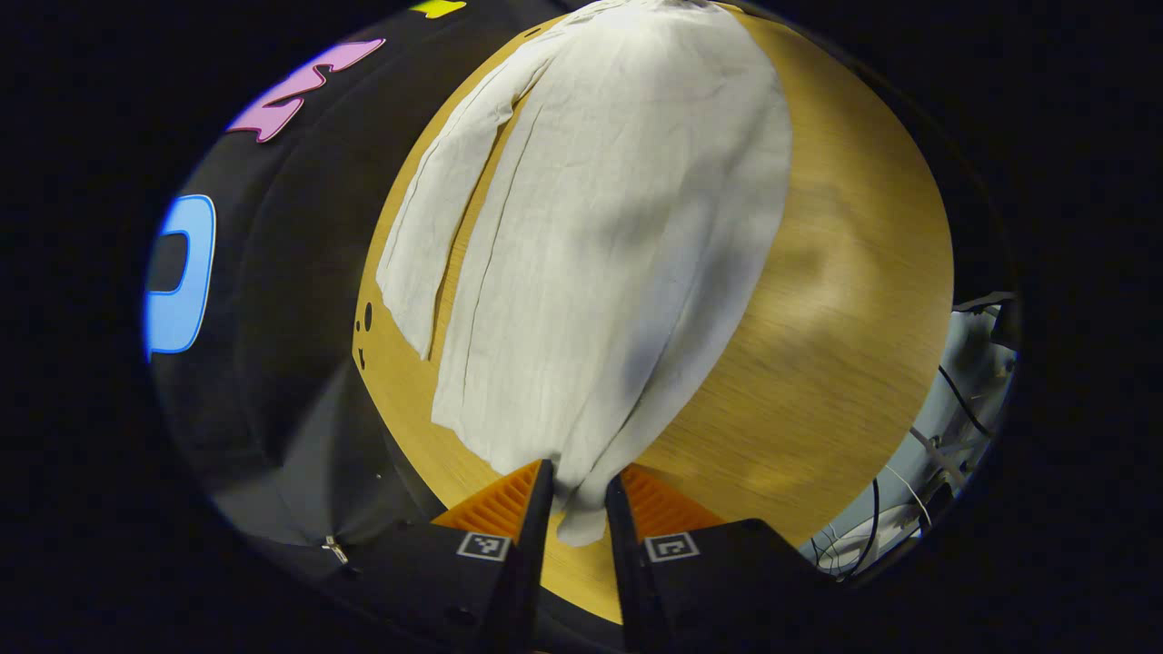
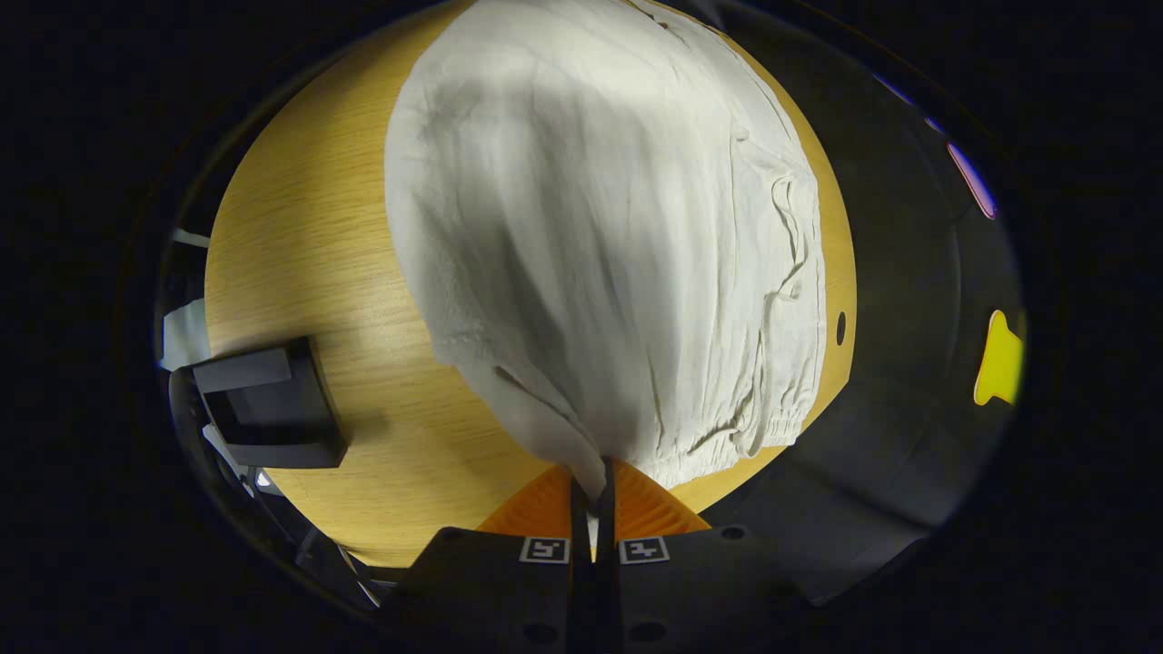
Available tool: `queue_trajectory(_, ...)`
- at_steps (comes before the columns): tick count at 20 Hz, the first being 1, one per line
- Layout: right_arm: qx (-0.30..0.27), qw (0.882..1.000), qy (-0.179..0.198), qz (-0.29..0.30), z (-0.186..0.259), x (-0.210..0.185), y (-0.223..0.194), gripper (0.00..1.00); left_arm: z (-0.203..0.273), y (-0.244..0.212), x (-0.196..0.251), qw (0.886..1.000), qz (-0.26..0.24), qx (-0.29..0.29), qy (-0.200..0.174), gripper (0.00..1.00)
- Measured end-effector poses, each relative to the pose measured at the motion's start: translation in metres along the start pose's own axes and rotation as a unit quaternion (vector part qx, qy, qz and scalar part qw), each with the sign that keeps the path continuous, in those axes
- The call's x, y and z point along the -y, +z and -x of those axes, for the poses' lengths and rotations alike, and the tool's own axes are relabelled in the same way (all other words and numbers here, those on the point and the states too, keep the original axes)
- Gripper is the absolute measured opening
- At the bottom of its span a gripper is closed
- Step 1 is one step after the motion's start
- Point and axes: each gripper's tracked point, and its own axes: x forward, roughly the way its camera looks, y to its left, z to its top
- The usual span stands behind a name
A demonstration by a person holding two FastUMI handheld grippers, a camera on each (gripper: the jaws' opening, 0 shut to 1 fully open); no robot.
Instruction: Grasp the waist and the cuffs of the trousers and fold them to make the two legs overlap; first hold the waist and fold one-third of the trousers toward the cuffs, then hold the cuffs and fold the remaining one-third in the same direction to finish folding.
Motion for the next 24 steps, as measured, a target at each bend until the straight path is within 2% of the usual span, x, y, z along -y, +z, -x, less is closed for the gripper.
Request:
queue_trajectory(3, 0.002, 1.0, -0.002, -0.005, 0.0, 0.0, 0.0, 0.05, -0.003, 0.002, 0.002, 1.0, 0.003, -0.007, -0.002, 0.14)
queue_trajectory(7, 0.003, 1.0, -0.003, -0.017, 0.0, 0.001, 0.001, 0.05, -0.004, 0.001, 0.001, 1.0, 0.015, -0.012, 0.015, 0.06)
queue_trajectory(10, 0.001, 1.0, 0.002, -0.013, 0.0, 0.001, -0.001, 0.05, -0.001, 0.002, -0.005, 0.997, 0.064, -0.011, 0.028, 0.06)
queue_trajectory(15, 0.016, 0.999, -0.005, -0.036, 0.013, 0.012, -0.001, 0.05, 0.03, 0.016, -0.049, 0.985, 0.147, 0.022, 0.091, 0.05)
queue_trajectory(20, 0.029, 0.998, -0.035, -0.039, 0.035, 0.044, -0.002, 0.05, 0.038, 0.032, -0.103, 0.978, 0.157, 0.05, 0.13, 0.05)
queue_trajectory(24, 0.048, 0.992, -0.072, -0.09, 0.047, 0.099, 0.007, 0.05, 0.046, 0.051, -0.165, 0.965, 0.186, 0.078, 0.168, 0.05)
